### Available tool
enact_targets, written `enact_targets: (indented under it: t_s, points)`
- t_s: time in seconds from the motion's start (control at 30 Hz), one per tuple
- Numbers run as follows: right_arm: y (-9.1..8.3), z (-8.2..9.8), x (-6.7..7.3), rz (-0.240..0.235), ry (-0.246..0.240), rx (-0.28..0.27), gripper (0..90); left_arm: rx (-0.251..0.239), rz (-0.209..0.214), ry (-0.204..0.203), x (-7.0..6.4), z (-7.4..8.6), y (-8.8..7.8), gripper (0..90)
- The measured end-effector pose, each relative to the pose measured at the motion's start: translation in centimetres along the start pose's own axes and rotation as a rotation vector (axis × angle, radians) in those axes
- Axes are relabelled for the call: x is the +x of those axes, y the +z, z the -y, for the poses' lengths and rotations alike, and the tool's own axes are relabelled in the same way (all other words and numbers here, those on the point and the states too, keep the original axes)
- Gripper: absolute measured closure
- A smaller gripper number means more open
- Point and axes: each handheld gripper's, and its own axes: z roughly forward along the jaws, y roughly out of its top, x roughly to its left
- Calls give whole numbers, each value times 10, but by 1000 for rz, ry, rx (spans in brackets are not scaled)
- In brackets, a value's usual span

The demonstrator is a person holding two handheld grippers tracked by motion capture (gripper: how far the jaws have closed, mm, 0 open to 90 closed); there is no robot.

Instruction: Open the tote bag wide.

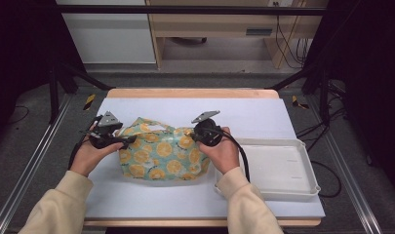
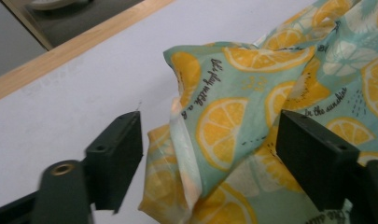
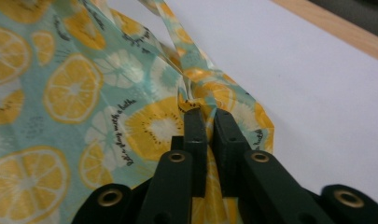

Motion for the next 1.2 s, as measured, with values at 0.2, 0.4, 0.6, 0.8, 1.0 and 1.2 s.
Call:
enact_targets:
  t_s: [0.2,0.4,0.6,0.8,1.0,1.2]
  points:
    - [-20,-5,13,-19,-21,-113,890,18,6,16,-7,-2,-1,634]
    - [-36,3,32,1,-88,-153,887,-72,-12,-1,-21,7,-24,776]
    - [-52,38,55,-3,-103,-177,887,-130,-3,9,-49,35,-55,795]
    - [-51,77,71,-48,-89,-113,891,-73,26,45,-74,69,-56,811]
    - [-36,90,67,-56,-70,-25,879,-11,95,11,-73,88,-38,826]
    - [-46,83,62,-46,-52,-76,626,-8,93,-12,-71,92,-36,833]
